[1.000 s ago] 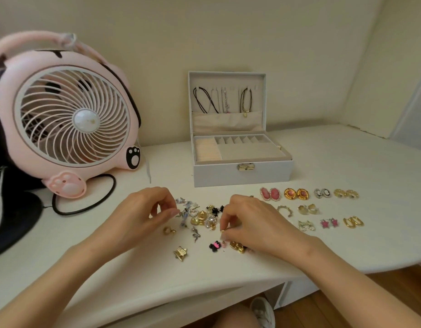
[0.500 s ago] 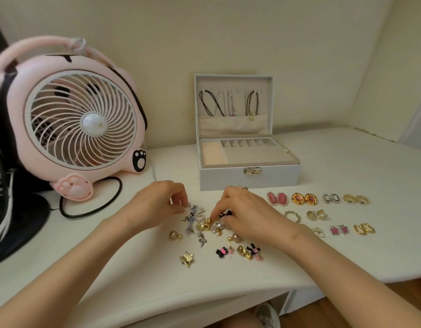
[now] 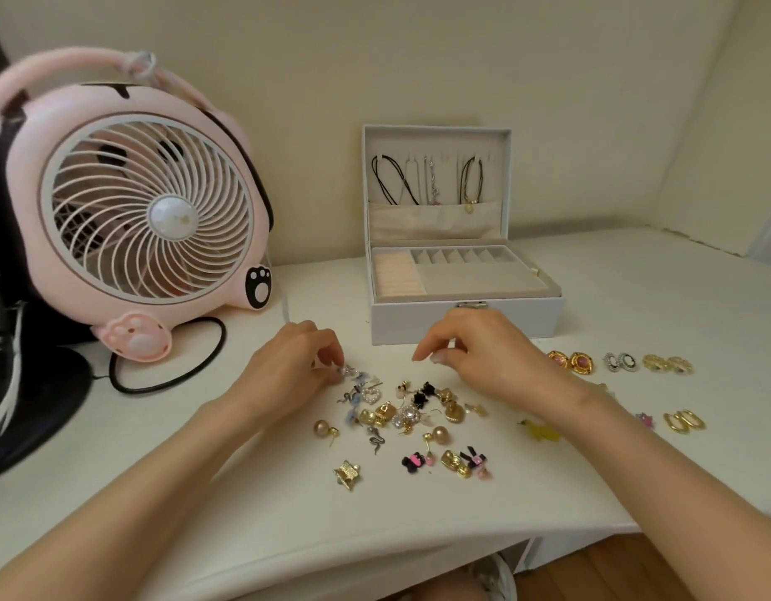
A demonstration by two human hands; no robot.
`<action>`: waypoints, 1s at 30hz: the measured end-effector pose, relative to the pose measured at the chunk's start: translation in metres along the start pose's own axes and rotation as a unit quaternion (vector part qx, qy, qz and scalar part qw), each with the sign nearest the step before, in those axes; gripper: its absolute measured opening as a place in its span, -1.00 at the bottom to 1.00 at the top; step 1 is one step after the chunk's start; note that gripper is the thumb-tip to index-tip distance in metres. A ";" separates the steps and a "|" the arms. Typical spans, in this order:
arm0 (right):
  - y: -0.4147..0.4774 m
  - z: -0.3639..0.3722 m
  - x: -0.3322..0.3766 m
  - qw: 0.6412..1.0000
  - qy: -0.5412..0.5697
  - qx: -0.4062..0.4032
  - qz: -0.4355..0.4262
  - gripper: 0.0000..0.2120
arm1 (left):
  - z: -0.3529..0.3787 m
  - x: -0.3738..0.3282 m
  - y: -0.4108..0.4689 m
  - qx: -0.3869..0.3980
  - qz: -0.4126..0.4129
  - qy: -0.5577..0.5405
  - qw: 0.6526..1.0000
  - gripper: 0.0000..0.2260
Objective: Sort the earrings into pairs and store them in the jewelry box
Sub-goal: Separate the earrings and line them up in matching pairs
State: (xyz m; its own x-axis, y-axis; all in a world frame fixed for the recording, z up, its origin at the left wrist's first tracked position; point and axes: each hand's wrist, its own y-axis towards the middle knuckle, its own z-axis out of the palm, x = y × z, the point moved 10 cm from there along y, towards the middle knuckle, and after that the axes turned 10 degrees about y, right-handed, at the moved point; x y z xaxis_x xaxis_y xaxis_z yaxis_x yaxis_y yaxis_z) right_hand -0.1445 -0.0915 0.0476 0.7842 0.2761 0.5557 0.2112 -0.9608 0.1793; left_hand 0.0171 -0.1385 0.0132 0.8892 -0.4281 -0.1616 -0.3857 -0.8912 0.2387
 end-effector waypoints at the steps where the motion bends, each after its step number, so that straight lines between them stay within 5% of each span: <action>1: -0.001 -0.003 -0.002 1.000 0.004 -0.006 0.002 -0.76 | 0.000 -0.001 0.000 -0.003 -0.001 0.000 1.000 -0.95; 11: -0.015 -0.016 -0.023 0.999 0.016 -0.019 0.025 -0.76 | -0.007 0.010 -0.003 -0.018 -0.030 0.045 0.998 -0.94; 20: -0.025 -0.018 -0.033 0.999 -0.007 -0.011 0.038 -0.74 | 0.006 -0.045 -0.011 0.007 0.189 0.021 0.982 -0.73; 30: -0.033 -0.007 -0.028 0.997 -0.058 0.031 0.039 -0.87 | 0.001 -0.032 -0.008 0.005 0.145 0.037 0.989 -0.77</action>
State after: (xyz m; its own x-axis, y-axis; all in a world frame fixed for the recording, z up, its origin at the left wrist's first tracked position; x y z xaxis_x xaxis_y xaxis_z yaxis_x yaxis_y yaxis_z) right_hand -0.1771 -0.0676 0.0319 0.8613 0.1985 0.4677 0.1789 -0.9801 0.0865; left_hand -0.0082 -0.1183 0.0152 0.7564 -0.6539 -0.0169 -0.6290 -0.7342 0.2555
